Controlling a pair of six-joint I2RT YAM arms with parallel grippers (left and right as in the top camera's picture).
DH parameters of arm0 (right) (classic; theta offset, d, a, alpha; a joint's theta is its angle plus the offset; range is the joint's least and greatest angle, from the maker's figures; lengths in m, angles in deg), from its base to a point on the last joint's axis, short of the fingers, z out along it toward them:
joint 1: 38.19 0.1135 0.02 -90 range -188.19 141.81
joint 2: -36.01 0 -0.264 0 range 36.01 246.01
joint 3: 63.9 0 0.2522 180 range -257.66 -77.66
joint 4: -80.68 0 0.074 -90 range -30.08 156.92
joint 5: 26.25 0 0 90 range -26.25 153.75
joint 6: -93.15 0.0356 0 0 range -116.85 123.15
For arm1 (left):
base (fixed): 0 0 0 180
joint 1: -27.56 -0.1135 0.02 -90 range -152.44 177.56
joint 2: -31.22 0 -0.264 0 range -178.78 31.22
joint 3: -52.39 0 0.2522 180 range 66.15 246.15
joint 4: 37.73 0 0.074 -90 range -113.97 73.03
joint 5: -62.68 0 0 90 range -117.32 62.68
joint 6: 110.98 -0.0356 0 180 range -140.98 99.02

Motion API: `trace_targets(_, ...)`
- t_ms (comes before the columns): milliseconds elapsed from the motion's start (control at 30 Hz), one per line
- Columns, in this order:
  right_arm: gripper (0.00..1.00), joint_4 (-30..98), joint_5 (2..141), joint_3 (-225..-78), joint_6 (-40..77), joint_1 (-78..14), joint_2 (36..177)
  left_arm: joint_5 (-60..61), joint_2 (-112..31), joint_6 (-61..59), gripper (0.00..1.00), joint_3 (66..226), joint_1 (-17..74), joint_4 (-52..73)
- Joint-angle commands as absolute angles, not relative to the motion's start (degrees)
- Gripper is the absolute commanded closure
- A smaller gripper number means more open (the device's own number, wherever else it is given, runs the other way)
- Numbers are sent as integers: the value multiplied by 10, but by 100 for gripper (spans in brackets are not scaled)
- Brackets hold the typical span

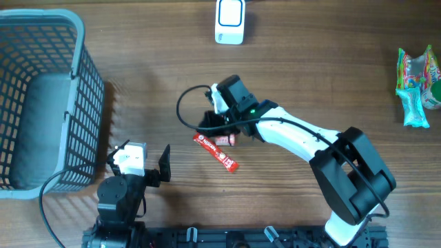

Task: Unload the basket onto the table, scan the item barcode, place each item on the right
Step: 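Reach the right gripper to the Kleenex pack and grasp it, then lift the Kleenex pack and carry it toward the scanner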

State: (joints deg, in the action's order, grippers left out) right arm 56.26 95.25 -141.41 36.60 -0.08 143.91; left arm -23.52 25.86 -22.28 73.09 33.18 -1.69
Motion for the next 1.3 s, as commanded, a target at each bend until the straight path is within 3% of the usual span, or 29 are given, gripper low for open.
trace_targets(0,85,590,965,-1431,370,-2,1436,-231,261,-218,0,728,333,-20)
trace_targets(67,96,548,916,-1451,340,-3,1436,-231,261,-218,0,728,333,-20)
trace_targets(200,96,444,650,-1480,315,-28,1436,-231,261,-218,0,728,333,-20)
trace_targets(367,96,348,571,-1479,345,-68,1436,-231,261,-218,0,728,333,-20)
trace_targets(600,96,320,745,-1444,366,-61,1436,-231,261,-218,0,728,333,-20)
trace_targets(733,96,280,748,-1435,437,-29,1436,-231,261,-218,0,728,333,-20)
trace_targets(933,96,344,885,-1435,460,21,1436,-231,261,-218,0,728,333,-20)
trace_targets(1100,96,470,965,-1451,470,21,1436,-231,261,-218,0,728,333,-20)
trace_targets(1133,89,461,965,-1464,462,21,1435,-231,261,-218,0,728,333,-20)
trace_targets(1167,75,454,964,-1474,442,21,1432,-231,261,-218,0,728,333,-20)
trace_targets(1233,4,427,963,-1498,349,19,1430,-231,261,-218,0,728,333,-20)
trace_targets(1267,1,409,952,-1505,305,15,1430,-231,261,-218,0,728,333,-20)
